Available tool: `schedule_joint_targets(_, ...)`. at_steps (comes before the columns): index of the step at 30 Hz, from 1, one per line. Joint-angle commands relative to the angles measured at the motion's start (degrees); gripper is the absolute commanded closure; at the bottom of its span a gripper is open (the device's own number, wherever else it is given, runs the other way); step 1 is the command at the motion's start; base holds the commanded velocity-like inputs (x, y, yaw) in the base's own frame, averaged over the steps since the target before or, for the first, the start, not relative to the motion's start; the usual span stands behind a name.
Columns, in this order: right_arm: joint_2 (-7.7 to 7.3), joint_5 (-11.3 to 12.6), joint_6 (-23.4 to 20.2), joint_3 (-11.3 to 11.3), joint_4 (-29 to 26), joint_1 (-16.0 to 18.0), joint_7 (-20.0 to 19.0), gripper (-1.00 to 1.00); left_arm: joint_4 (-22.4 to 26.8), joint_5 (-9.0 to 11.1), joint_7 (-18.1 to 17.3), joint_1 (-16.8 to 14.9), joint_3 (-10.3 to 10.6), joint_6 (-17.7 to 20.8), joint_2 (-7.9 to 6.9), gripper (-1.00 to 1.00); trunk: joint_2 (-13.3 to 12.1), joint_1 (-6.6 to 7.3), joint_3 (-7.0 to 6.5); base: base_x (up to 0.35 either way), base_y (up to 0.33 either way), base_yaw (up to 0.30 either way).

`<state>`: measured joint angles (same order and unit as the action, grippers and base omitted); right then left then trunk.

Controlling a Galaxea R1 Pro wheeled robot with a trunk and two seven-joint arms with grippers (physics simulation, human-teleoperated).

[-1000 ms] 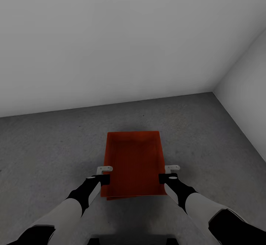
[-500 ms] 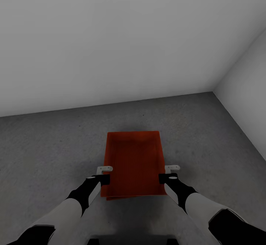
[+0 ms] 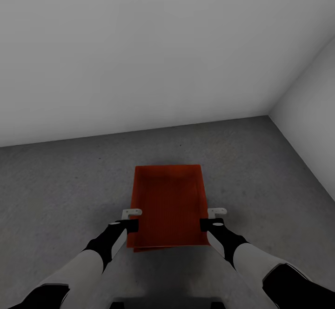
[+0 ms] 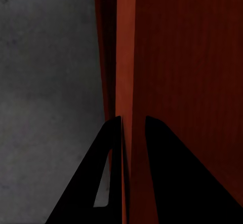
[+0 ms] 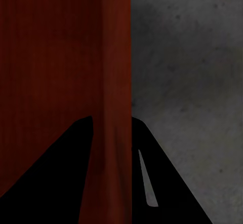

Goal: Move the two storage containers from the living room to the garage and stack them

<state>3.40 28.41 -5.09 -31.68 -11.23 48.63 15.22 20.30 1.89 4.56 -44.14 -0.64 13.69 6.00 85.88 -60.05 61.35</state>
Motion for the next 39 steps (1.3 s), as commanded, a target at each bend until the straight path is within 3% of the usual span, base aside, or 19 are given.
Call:
schedule_joint_targets(1, 0.91, 2.0, -1.24, -1.82, -0.02, -0.03, -0.02, 1.0, -0.09, 1.45, -0.34, 0.02, 0.82, 0.28, 0.04, 1.0, 0.01, -0.22, 0.03, 0.0, 0.0, 0.0)
schedule_joint_targets(27, 0.91, 1.73, -1.32, -1.93, 0.05, -0.03, -0.46, 1.0, 0.0, 1.38, -0.33, 0.02, 0.78, 0.28, -0.15, 1.0, 0.01, -0.22, 0.03, 0.0, 0.0, 0.0)
schedule_joint_targets(28, 0.91, 1.73, -1.34, -1.95, 0.04, -0.03, -0.49, -1.0, 0.0, 1.37, -0.33, 0.02, 0.76, 0.28, -0.17, 1.0, 0.01, -0.22, 0.03, 0.0, 0.0, 0.0)
schedule_joint_targets(29, 0.91, 1.77, -1.37, -1.96, 0.05, -0.03, -0.52, -1.0, 0.0, 1.4, -0.34, 0.02, 0.75, 0.44, -0.18, -1.0, 0.01, -0.22, 0.03, 0.0, 0.0, 0.0)
schedule_joint_targets(39, 0.91, 1.74, -1.41, -1.98, 0.07, -0.03, -0.54, -1.0, -0.01, 1.45, -0.42, 0.02, 0.73, 0.41, -0.22, -1.0, 0.01, -0.22, 0.03, 0.0, 0.0, 0.0)
